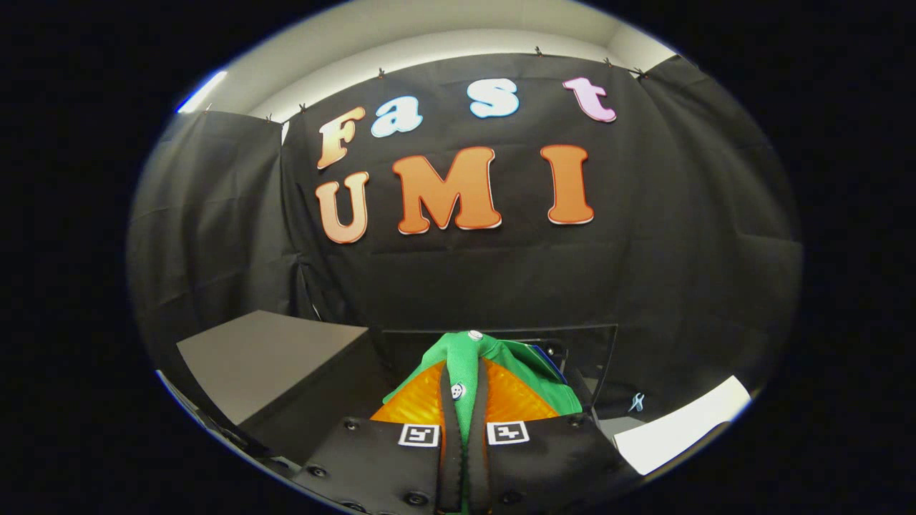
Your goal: Put the clothes into the washing machine and then close the washing machine lid.
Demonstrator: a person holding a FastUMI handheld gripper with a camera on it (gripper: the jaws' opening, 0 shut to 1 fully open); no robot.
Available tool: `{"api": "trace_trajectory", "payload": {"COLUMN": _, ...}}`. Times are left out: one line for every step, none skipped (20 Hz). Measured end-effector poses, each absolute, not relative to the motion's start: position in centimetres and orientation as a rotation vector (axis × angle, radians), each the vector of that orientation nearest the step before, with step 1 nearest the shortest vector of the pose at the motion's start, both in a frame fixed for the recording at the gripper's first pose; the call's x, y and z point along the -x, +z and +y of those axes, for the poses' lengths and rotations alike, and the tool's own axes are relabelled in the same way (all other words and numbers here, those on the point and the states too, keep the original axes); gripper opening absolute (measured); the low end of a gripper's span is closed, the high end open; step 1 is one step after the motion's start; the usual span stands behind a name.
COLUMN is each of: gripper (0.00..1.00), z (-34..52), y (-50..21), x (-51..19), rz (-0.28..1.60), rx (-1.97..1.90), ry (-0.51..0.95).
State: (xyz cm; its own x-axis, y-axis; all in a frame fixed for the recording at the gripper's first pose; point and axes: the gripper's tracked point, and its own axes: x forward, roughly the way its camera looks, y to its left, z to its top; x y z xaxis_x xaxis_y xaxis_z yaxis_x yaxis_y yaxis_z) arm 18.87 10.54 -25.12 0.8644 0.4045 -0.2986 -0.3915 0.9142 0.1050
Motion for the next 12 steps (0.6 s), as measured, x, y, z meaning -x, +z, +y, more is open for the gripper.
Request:
{"api": "trace_trajectory", "payload": {"gripper": 0.11, "z": 10.4, "y": -26.3, "x": -19.4, "rz": 0.338, "rx": -0.046, "ry": 0.421}}
{"api": "trace_trajectory", "payload": {"gripper": 0.11, "z": 10.2, "y": -27.7, "x": -19.9, "rz": 0.356, "rx": -0.051, "ry": 0.424}}
{"api": "trace_trajectory", "payload": {"gripper": 0.11, "z": 10.1, "y": -29.2, "x": -20.3, "rz": 0.384, "rx": -0.056, "ry": 0.427}}
{"api": "trace_trajectory", "payload": {"gripper": 0.11, "z": 10.1, "y": -30.8, "x": -20.6, "rz": 0.414, "rx": -0.063, "ry": 0.43}}
{"api": "trace_trajectory", "payload": {"gripper": 0.11, "z": 10.2, "y": -32.5, "x": -21.2, "rz": 0.445, "rx": -0.07, "ry": 0.431}}
{"api": "trace_trajectory", "payload": {"gripper": 0.11, "z": 10.4, "y": -34.0, "x": -21.6, "rz": 0.474, "rx": -0.073, "ry": 0.435}}
{"api": "trace_trajectory", "payload": {"gripper": 0.11, "z": 10.6, "y": -35.4, "x": -22.1, "rz": 0.501, "rx": -0.074, "ry": 0.439}}
{"api": "trace_trajectory", "payload": {"gripper": 0.11, "z": 10.7, "y": -36.8, "x": -22.4, "rz": 0.524, "rx": -0.071, "ry": 0.441}}
{"api": "trace_trajectory", "payload": {"gripper": 0.11, "z": 10.7, "y": -38.0, "x": -22.5, "rz": 0.543, "rx": -0.076, "ry": 0.444}}
{"api": "trace_trajectory", "payload": {"gripper": 0.11, "z": 10.9, "y": -39.2, "x": -22.5, "rz": 0.563, "rx": -0.077, "ry": 0.448}}
{"api": "trace_trajectory", "payload": {"gripper": 0.11, "z": 11.1, "y": -40.3, "x": -22.5, "rz": 0.583, "rx": -0.075, "ry": 0.454}}
{"api": "trace_trajectory", "payload": {"gripper": 0.11, "z": 11.2, "y": -41.0, "x": -22.5, "rz": 0.592, "rx": -0.073, "ry": 0.459}}
